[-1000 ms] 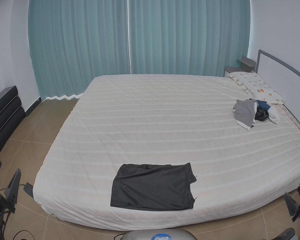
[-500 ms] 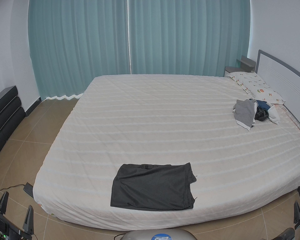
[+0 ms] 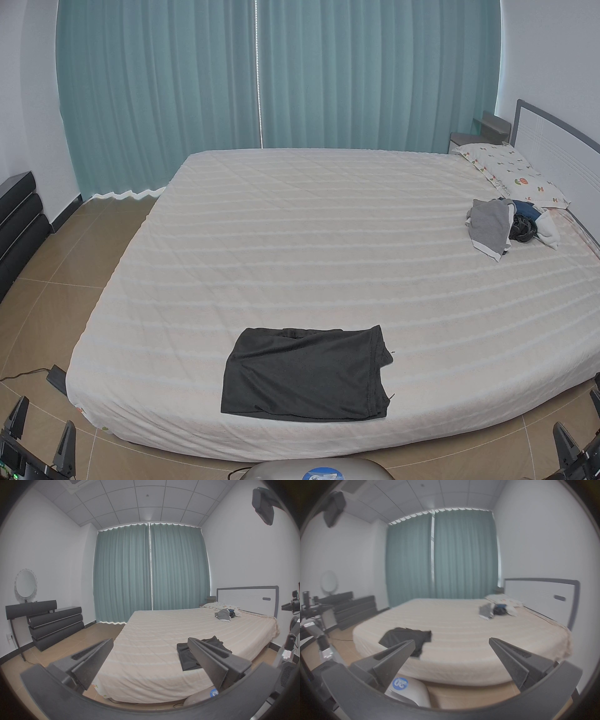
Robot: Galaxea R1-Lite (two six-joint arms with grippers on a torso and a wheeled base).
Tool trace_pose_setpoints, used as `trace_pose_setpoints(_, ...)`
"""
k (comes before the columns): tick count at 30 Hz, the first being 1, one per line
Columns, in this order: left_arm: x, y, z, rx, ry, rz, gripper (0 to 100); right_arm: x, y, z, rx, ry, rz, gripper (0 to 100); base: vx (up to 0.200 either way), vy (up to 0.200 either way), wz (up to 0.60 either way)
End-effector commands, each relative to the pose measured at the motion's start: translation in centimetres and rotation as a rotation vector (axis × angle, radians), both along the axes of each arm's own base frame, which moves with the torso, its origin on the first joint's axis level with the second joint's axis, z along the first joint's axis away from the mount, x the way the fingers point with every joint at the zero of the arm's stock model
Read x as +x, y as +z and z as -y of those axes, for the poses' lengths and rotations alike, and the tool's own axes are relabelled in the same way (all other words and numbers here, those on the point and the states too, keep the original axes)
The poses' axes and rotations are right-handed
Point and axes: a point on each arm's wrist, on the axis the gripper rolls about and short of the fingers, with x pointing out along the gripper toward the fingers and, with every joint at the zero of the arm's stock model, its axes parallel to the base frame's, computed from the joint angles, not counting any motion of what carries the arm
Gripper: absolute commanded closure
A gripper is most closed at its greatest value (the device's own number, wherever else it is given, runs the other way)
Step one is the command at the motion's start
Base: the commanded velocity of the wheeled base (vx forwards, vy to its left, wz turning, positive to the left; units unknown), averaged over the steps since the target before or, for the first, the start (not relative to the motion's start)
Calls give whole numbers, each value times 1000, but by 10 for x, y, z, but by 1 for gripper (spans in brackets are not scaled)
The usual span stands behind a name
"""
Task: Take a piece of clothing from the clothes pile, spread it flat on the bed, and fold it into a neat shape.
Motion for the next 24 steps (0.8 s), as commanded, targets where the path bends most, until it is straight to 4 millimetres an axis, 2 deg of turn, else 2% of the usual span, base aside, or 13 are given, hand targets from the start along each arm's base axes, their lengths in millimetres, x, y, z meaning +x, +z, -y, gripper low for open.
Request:
trace_pose_setpoints(1,2,-6,1,-21,-27,-42,0,9,-12,-3,-22,133,85,0,0,0,0)
trace_pose_setpoints(7,2,-6,1,-21,-36,-43,0,11,-13,-3,-13,143,102,0,0,0,0)
trace_pose_setpoints(10,2,-6,1,-20,-36,-43,0,11,-13,-1,0,65,104,0,0,0,0)
trace_pose_setpoints(12,1,-6,1,-13,-37,-42,0,12,-13,1,53,-51,108,0,0,0,0)
trace_pose_setpoints(19,1,-6,1,0,-39,-40,0,14,-20,1,-26,-34,90,0,0,0,0)
trace_pose_setpoints(24,1,-6,1,7,-36,-43,0,14,-20,1,9,-39,89,0,0,0,0)
